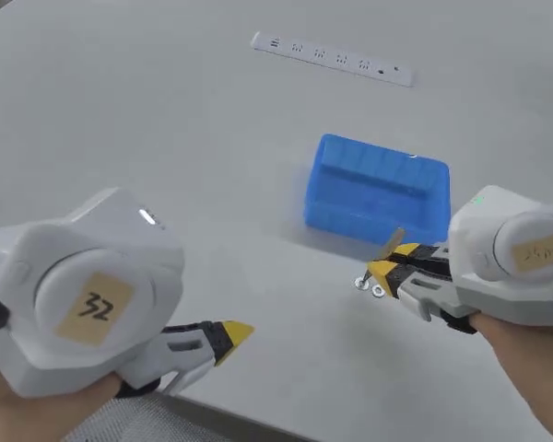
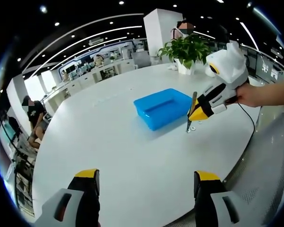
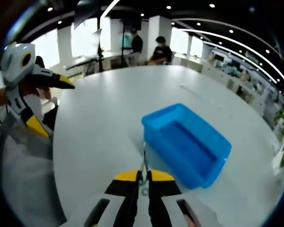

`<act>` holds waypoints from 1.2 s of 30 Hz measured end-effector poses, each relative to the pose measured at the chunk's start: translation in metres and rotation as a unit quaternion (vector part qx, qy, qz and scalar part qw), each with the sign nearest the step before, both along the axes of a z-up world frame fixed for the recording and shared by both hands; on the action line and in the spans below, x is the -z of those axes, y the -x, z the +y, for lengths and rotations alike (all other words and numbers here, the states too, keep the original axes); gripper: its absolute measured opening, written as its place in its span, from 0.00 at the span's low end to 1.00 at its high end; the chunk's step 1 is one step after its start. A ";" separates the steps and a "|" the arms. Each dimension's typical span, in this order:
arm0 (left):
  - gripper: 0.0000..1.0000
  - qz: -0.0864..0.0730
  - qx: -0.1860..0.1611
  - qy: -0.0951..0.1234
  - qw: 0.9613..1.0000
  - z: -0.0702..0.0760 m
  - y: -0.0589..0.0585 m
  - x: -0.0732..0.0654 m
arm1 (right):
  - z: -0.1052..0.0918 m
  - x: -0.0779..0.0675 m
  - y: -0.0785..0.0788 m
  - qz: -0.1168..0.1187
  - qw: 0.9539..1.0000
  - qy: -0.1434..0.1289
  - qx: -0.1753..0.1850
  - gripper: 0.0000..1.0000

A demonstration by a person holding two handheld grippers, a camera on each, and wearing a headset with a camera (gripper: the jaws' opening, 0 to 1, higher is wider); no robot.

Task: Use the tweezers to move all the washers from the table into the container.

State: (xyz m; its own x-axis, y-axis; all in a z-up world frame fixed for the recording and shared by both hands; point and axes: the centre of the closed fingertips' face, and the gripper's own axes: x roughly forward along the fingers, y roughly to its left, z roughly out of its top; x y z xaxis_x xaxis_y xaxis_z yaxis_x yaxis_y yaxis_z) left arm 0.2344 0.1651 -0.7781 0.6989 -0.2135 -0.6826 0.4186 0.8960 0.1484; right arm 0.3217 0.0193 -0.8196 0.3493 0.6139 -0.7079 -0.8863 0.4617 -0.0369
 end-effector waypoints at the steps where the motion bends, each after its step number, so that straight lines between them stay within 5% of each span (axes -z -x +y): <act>1: 0.84 0.001 0.000 0.000 1.000 0.000 0.000 0.000 | 0.000 0.000 0.000 0.000 1.000 0.001 0.000 0.03; 10: 0.84 -0.002 -0.003 0.002 1.000 0.002 -0.001 -0.002 | 0.003 -0.025 0.001 -0.003 1.000 -0.017 0.004 0.04; 15: 0.83 -0.001 -0.003 0.003 1.000 0.001 0.000 -0.001 | 0.006 -0.054 -0.011 -0.015 0.998 -0.055 0.027 0.04; 22: 0.83 -0.002 -0.002 0.002 1.000 0.001 -0.001 -0.001 | 0.014 -0.077 -0.030 -0.045 0.996 -0.071 0.036 0.04; 29: 0.83 -0.005 -0.002 0.001 1.000 0.002 -0.004 -0.003 | 0.021 -0.074 -0.054 -0.064 0.994 -0.073 0.055 0.04; 36: 0.82 -0.005 -0.003 -0.002 1.000 0.004 -0.004 -0.001 | 0.024 -0.049 -0.062 -0.052 0.993 -0.068 0.082 0.04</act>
State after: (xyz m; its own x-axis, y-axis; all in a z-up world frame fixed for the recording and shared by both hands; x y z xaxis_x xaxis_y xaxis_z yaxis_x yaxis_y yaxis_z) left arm 0.2380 0.1689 -0.7768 0.7069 -0.2061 -0.6767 0.4109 0.8983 0.1556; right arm 0.3836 0.0429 -0.7708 0.5190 0.6296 -0.5782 -0.7932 0.6067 -0.0515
